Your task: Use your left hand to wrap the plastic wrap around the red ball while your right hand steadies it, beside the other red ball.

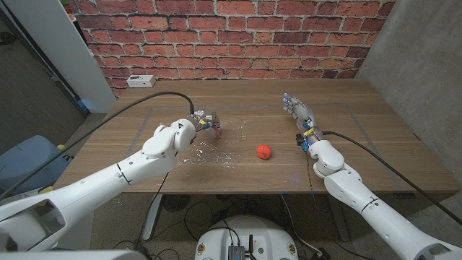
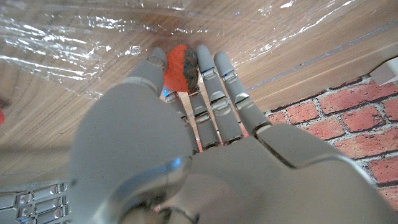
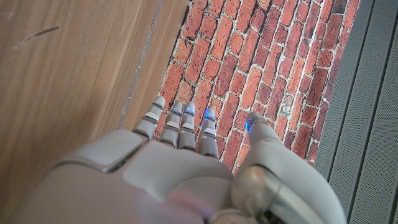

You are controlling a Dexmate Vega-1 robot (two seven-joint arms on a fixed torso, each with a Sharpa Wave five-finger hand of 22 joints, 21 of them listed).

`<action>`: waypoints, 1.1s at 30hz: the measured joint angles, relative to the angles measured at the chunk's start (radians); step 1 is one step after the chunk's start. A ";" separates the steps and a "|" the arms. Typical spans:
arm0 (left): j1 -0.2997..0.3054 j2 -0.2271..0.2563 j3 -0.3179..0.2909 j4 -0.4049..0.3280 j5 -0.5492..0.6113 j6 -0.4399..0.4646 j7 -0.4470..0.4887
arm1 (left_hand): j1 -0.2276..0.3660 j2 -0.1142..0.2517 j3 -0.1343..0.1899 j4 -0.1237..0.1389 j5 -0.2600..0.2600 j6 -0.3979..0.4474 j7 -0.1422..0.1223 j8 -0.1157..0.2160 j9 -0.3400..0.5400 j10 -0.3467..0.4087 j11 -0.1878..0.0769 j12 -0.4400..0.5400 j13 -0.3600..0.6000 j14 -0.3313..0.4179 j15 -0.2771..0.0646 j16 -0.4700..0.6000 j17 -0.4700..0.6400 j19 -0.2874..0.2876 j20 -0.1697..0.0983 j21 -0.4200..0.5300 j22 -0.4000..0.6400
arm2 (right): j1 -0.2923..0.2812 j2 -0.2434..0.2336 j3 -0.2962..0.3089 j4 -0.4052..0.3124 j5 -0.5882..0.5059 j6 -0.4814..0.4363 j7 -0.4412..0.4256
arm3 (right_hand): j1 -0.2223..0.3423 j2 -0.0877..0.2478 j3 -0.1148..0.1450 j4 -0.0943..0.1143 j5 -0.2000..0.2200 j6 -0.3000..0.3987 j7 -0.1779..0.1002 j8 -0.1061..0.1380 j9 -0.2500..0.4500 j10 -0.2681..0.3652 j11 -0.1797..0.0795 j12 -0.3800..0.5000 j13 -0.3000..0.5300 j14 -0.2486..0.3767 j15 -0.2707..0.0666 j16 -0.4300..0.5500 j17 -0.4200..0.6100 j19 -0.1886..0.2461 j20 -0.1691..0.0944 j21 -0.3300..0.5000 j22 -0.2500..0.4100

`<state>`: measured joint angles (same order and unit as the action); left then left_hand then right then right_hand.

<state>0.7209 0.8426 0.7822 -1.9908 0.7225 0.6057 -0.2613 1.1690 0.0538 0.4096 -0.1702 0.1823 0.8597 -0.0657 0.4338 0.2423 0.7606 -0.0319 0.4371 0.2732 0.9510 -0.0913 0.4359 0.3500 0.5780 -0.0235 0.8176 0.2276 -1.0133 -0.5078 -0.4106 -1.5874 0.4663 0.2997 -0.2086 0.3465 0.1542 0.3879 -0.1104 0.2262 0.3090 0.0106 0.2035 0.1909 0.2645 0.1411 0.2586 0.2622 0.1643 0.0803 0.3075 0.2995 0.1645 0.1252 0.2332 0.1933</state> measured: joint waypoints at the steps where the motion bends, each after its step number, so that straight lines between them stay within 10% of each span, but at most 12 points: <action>1: 0.006 0.005 -0.004 -0.003 -0.002 0.003 0.002 | 0.000 0.000 0.000 0.000 0.000 0.001 -0.001 0.000 0.000 0.000 0.000 0.000 0.000 0.000 0.000 0.000 0.000 -0.002 -0.002 0.002 0.000 | -0.004 0.002 -0.003 -0.010 -0.004 -0.002 -0.005 | 0.000 0.000 0.000 0.000 0.000 0.000 0.000 0.000 0.000 0.000 0.000 0.000 0.000 0.000 0.000 0.000 0.000 0.000 0.000 0.000 0.000; 19: 0.052 0.041 -0.021 -0.019 0.019 0.058 -0.005 | 0.000 0.000 -0.006 0.006 0.003 -0.001 0.001 -0.003 0.000 0.000 0.000 0.000 0.001 0.001 -0.006 -0.019 0.014 -0.016 0.002 0.029 -0.004 | -0.029 0.009 -0.021 -0.067 -0.039 -0.029 -0.045 | 0.000 0.000 0.000 0.000 0.000 0.000 0.000 0.000 0.000 0.000 0.000 0.000 0.000 0.000 0.000 0.000 0.000 0.000 0.000 0.000 0.000; 27: 0.042 0.047 -0.009 -0.026 0.038 0.090 -0.064 | -0.074 0.064 -0.063 0.063 -0.002 -0.137 0.025 -0.111 0.001 -0.037 -0.025 -0.023 0.001 -0.095 -0.027 -0.128 -0.065 -0.096 0.046 0.046 -0.030 | -0.030 0.007 -0.025 -0.079 -0.046 -0.040 -0.049 | 0.000 0.000 0.000 0.000 0.000 0.000 0.000 0.000 0.000 0.000 0.000 -0.004 0.000 0.000 0.000 0.000 0.000 0.000 0.000 0.000 0.000; 33: 0.035 0.056 -0.006 -0.039 0.036 0.110 -0.110 | -0.194 0.035 -0.077 0.119 -0.009 -0.198 0.010 -0.166 -0.030 -0.068 -0.037 -0.090 0.104 -0.189 0.006 -0.177 -0.098 -0.181 0.091 0.019 -0.042 | -0.029 0.006 -0.026 -0.082 -0.047 -0.046 -0.049 | 0.000 0.000 0.000 0.000 0.000 0.000 0.000 0.000 0.000 0.000 0.000 -0.004 0.000 0.000 0.000 0.000 0.000 0.000 0.000 -0.001 0.000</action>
<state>0.7556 0.8981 0.7764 -2.0301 0.7584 0.7157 -0.3715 0.9749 0.0888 0.3327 -0.0508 0.1735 0.6613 -0.0552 0.2674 0.2127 0.6930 -0.0694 0.3466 0.3773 0.7616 -0.0858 0.2585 0.2519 0.3969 0.0677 0.8363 0.1858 -1.0421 -0.5017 -0.4367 -1.6698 0.4194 0.2542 -0.2571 0.3465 0.1542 0.3879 -0.1104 0.2262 0.3090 0.0106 0.2035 0.1910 0.2644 0.1411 0.2545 0.2622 0.1642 0.0803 0.3075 0.2994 0.1645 0.1251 0.2326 0.1931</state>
